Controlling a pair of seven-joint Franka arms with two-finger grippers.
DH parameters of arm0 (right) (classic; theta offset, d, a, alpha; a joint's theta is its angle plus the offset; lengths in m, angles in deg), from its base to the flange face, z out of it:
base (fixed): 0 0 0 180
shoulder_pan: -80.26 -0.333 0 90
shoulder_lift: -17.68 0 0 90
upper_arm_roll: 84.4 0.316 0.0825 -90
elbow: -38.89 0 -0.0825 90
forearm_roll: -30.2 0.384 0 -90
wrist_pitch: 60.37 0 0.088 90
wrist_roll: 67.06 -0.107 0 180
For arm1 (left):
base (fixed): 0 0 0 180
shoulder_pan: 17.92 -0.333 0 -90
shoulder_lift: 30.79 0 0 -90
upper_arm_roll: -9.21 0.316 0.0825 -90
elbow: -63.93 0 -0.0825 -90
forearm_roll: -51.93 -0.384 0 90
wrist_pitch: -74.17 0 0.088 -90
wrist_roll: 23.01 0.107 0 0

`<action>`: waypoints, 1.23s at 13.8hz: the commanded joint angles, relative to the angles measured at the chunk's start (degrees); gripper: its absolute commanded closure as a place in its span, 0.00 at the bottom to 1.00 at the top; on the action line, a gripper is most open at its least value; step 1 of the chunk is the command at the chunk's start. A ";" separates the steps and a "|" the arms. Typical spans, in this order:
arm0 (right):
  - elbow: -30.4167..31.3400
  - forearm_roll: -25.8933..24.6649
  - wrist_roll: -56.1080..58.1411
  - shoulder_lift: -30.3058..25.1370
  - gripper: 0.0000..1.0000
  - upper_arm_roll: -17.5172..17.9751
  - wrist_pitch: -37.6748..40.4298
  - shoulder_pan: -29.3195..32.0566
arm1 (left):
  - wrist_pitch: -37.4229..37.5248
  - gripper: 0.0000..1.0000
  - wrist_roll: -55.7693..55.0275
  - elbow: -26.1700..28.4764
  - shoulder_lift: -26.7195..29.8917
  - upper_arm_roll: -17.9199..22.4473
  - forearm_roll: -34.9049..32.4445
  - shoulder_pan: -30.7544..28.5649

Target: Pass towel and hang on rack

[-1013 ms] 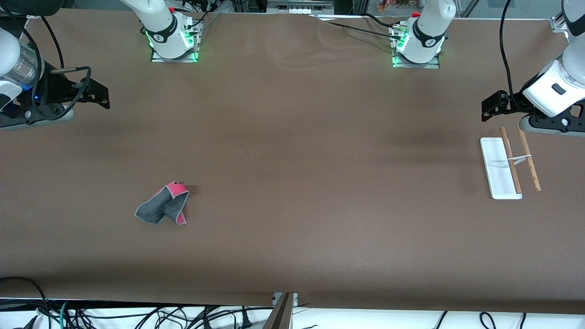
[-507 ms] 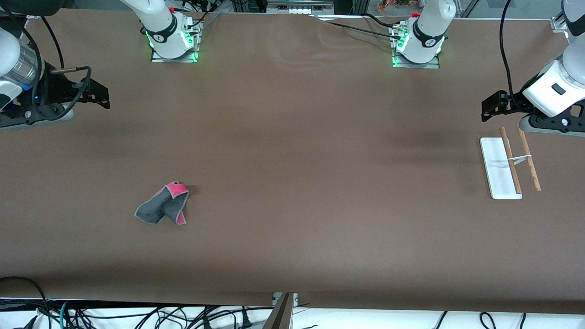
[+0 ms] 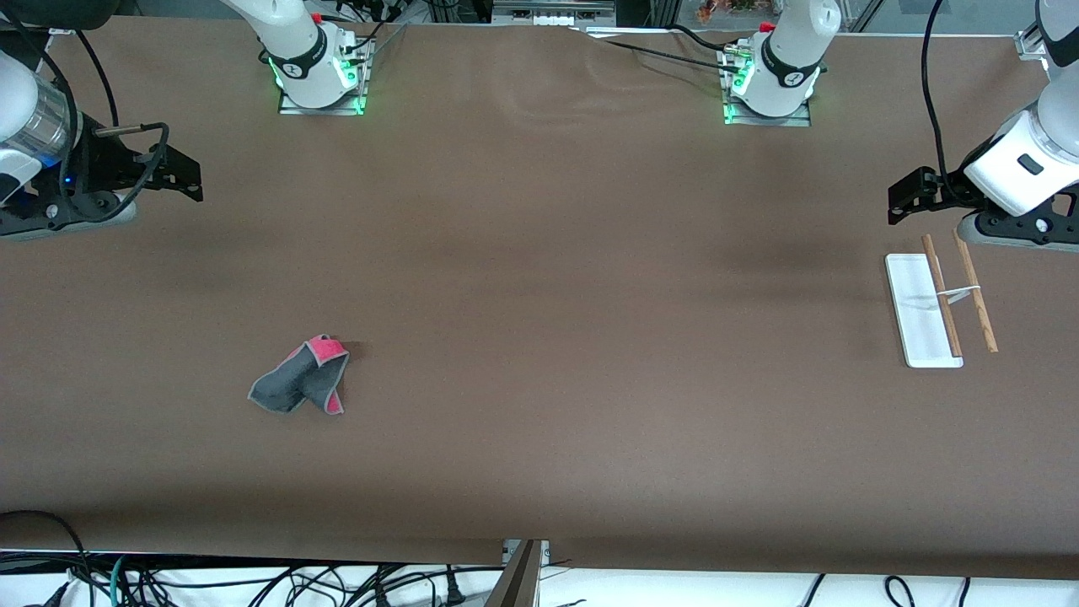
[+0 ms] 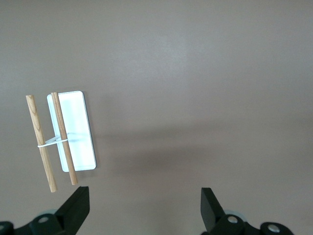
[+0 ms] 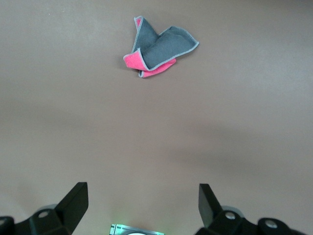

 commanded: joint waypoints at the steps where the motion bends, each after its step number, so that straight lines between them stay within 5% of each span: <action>1: 0.92 -0.57 -1.01 -0.82 0.00 0.30 -0.61 -0.11 | 1.38 0.00 0.14 -2.16 -0.99 0.28 -0.75 0.27; 10: 1.01 -0.48 -1.01 -0.12 0.00 0.30 -0.79 -0.29 | 1.38 0.00 0.14 -2.16 -0.99 0.28 -0.75 0.27; 17: 0.66 1.80 -1.01 9.17 0.00 0.30 -9.47 -0.55 | 1.99 0.00 0.23 -2.16 -0.99 0.28 -0.75 0.27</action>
